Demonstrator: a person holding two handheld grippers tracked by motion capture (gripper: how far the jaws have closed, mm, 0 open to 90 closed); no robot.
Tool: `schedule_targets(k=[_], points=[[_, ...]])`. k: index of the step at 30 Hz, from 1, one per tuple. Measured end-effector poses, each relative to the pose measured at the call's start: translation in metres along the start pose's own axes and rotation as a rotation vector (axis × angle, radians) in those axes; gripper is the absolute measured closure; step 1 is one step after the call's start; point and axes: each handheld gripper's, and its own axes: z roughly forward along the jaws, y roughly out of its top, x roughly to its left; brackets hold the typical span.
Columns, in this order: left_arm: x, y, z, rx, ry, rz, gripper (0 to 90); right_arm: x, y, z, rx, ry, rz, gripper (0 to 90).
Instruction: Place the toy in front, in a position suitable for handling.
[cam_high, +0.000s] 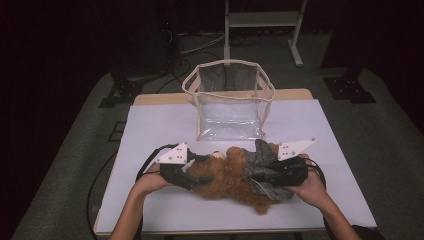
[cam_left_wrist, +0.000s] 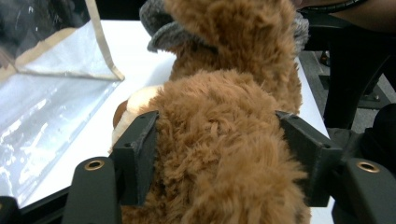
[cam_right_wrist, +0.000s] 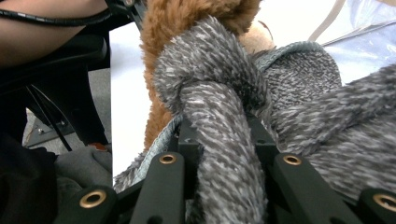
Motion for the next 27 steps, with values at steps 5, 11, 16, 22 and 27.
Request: schedule_targets(k=[5,11,16,22,27], points=[[0.0,-0.006,0.0,-0.033,0.005,0.002,34.8,0.0,0.0,0.002,-0.005,0.0,0.003,72.4],[0.001,-0.008,-0.001,-0.071,0.004,0.015,34.8,-0.001,-0.002,0.001,-0.016,-0.003,0.015,72.4],[0.002,-0.008,0.0,-0.066,0.007,0.006,34.9,-0.003,-0.002,0.001,-0.021,-0.004,0.017,72.4],[-0.005,0.0,0.004,0.02,0.055,0.008,26.1,-0.002,-0.002,0.001,-0.024,-0.009,0.018,72.4],[-0.011,0.003,0.01,0.111,0.095,0.056,16.7,-0.001,0.001,0.002,-0.018,-0.02,0.022,72.5]])
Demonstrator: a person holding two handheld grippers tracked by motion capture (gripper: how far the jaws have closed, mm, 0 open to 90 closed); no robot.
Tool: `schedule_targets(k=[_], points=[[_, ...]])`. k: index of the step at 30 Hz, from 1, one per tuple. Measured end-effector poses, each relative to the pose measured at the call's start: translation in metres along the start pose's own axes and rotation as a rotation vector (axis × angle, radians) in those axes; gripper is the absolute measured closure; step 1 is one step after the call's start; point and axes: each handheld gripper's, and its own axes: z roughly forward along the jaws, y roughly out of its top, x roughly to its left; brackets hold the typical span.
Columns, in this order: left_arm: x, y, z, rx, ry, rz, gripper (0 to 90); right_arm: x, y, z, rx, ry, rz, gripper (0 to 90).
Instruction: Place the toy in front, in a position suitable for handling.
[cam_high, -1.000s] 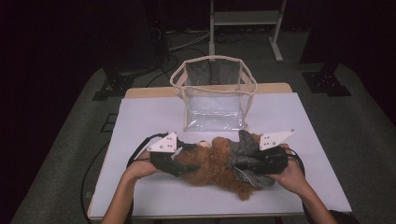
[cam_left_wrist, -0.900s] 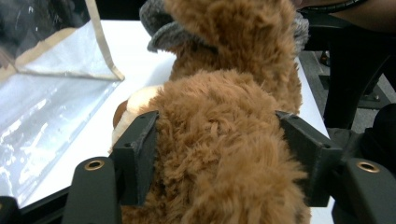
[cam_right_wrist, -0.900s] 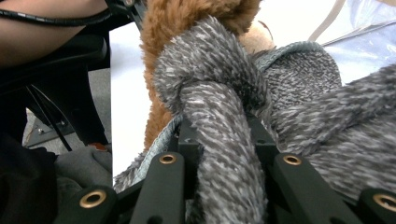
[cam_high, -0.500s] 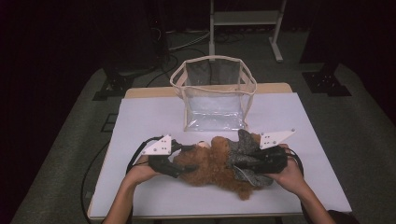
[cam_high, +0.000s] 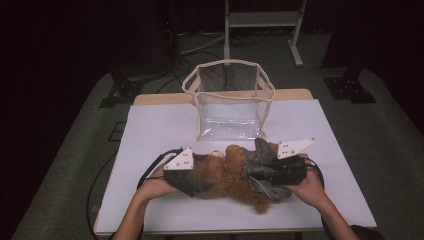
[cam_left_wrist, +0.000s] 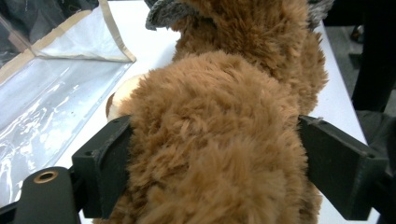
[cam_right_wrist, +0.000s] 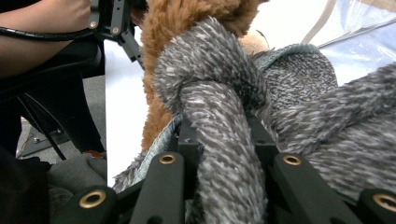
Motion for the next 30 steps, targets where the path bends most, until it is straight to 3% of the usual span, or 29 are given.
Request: schedule_targets(k=[3,8,13,17,20,24,27,30], points=[[0.001,0.001,-0.004,0.014,0.0,0.01,28.7,0.003,0.007,-0.001,0.014,-0.009,-0.011,72.7],[0.0,-0.001,-0.006,0.024,-0.011,0.0,31.5,0.006,0.015,-0.003,0.034,0.003,-0.042,73.0],[0.0,0.002,-0.007,0.029,-0.025,-0.018,32.6,-0.016,0.009,-0.022,0.01,-0.006,0.022,73.4],[0.0,0.004,-0.006,0.043,-0.021,-0.023,31.7,-0.038,0.008,-0.038,0.023,-0.062,0.087,73.4],[-0.002,0.005,-0.006,0.063,-0.02,-0.011,30.8,-0.045,0.017,-0.044,0.032,-0.097,0.1,73.4],[-0.001,0.004,-0.006,0.058,-0.024,-0.013,30.4,-0.035,0.032,-0.034,0.045,-0.071,0.049,73.2],[-0.002,0.003,-0.007,0.057,-0.025,-0.007,30.5,-0.032,0.035,-0.019,0.088,-0.06,0.021,72.8],[-0.003,0.004,-0.007,0.047,-0.026,-0.017,30.8,-0.043,0.028,-0.02,0.088,-0.063,0.06,72.8]])
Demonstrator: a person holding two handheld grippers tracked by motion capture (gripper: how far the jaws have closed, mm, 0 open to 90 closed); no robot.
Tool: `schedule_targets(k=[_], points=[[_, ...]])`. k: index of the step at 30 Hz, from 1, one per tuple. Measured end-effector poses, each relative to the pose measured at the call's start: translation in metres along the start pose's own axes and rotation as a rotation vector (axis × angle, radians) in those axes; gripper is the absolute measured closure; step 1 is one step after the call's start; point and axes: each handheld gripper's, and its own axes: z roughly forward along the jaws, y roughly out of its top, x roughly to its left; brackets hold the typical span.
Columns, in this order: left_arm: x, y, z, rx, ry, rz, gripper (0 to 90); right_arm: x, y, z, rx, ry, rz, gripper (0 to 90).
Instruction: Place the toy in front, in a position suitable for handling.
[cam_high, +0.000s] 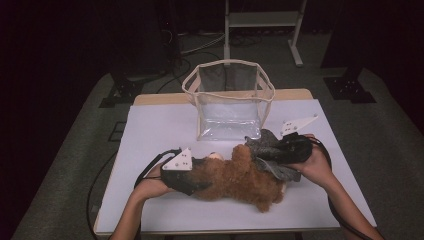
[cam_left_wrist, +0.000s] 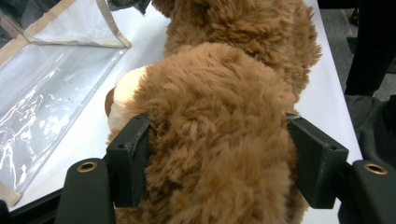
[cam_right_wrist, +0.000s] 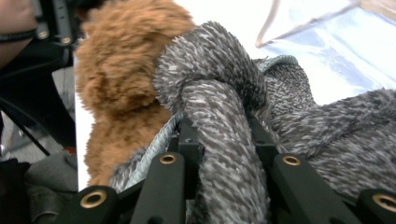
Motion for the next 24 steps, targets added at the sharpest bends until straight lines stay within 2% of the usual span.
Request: schedule_targets(k=[1,4,7,10,12,15,17,19,22,24], points=[[0.0,0.0,0.0,-0.002,-0.001,-0.001,30.6,-0.009,-0.005,-0.005,-0.001,-0.028,0.033,72.9],[0.0,0.001,0.0,0.0,-0.001,0.0,30.2,-0.023,-0.015,-0.017,0.006,-0.083,0.089,73.1],[0.001,0.002,0.001,0.0,0.0,-0.01,29.5,-0.024,-0.021,-0.027,-0.014,-0.074,0.111,73.2],[0.002,0.003,0.003,0.008,0.01,-0.018,29.4,-0.012,-0.016,-0.032,-0.032,-0.059,0.079,73.1],[0.001,0.004,0.003,0.007,0.014,-0.026,29.4,-0.003,-0.009,-0.032,-0.05,-0.03,0.058,73.1],[0.001,0.004,0.004,0.005,0.019,-0.032,29.3,0.016,0.005,-0.027,-0.078,0.028,-0.003,73.1],[0.001,0.004,0.004,0.005,0.019,-0.033,29.3,0.025,0.012,-0.02,-0.078,0.044,-0.034,73.2],[0.0,0.005,0.004,0.008,0.019,-0.031,29.3,0.031,0.015,-0.01,-0.063,0.064,-0.042,73.3],[0.0,0.005,0.003,0.001,0.016,-0.033,29.3,0.032,0.012,0.007,-0.04,0.077,-0.022,73.4],[0.001,0.005,0.004,0.003,0.016,-0.038,29.2,0.034,0.01,0.019,-0.003,0.07,-0.029,73.3]])
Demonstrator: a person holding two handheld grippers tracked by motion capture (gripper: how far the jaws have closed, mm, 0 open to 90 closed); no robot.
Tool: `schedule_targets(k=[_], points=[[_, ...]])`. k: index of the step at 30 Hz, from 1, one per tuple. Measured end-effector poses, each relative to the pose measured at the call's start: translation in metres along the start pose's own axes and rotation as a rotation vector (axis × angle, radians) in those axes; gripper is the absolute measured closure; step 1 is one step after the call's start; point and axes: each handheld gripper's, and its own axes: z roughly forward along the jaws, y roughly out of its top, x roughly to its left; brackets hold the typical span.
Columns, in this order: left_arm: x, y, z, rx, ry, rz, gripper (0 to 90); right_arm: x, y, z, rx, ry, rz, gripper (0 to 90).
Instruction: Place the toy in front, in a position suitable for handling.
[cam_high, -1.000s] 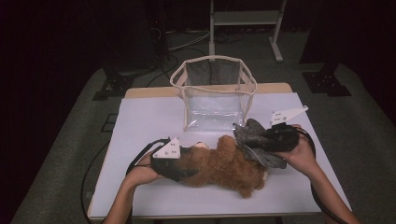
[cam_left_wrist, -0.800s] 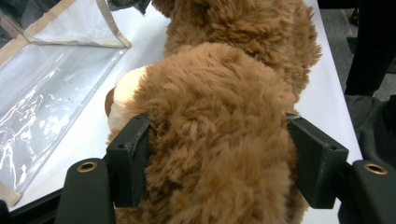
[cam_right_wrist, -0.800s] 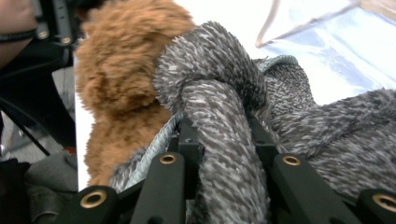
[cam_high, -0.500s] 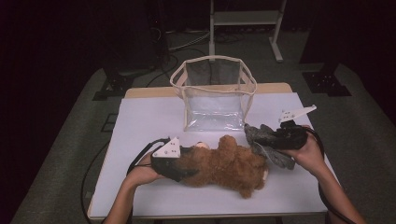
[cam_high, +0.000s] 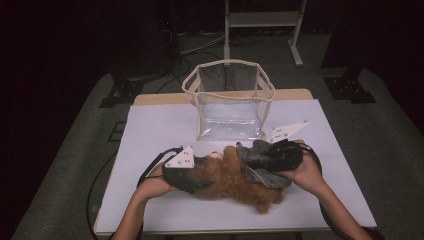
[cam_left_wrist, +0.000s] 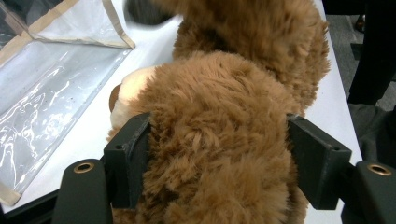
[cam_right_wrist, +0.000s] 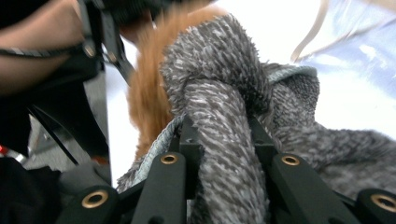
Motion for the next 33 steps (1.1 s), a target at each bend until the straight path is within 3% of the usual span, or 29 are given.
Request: schedule_targets(k=[4,8,12,16,23,28,33], points=[[0.001,0.0,-0.001,-0.012,-0.002,-0.012,29.3,0.0,-0.003,0.006,0.015,-0.011,-0.016,73.3],[0.0,0.003,0.0,-0.023,-0.007,-0.014,30.0,-0.012,-0.014,-0.008,-0.013,-0.022,0.032,73.3],[0.001,0.002,0.001,-0.01,0.0,-0.019,31.2,-0.013,-0.021,-0.026,-0.027,-0.053,0.055,73.3],[0.002,0.003,0.002,-0.007,0.006,-0.029,32.0,-0.006,-0.015,-0.041,-0.051,-0.067,0.036,73.2],[0.003,0.006,0.003,-0.003,0.012,-0.035,32.3,0.014,0.01,-0.06,-0.116,-0.061,-0.036,73.0],[0.002,0.011,0.004,-0.004,0.011,-0.026,32.6,0.024,0.025,-0.049,-0.106,-0.035,-0.073,72.5],[-0.001,0.013,0.005,0.0,0.008,-0.015,32.7,0.017,0.025,-0.014,-0.035,-0.013,-0.061,72.2]])
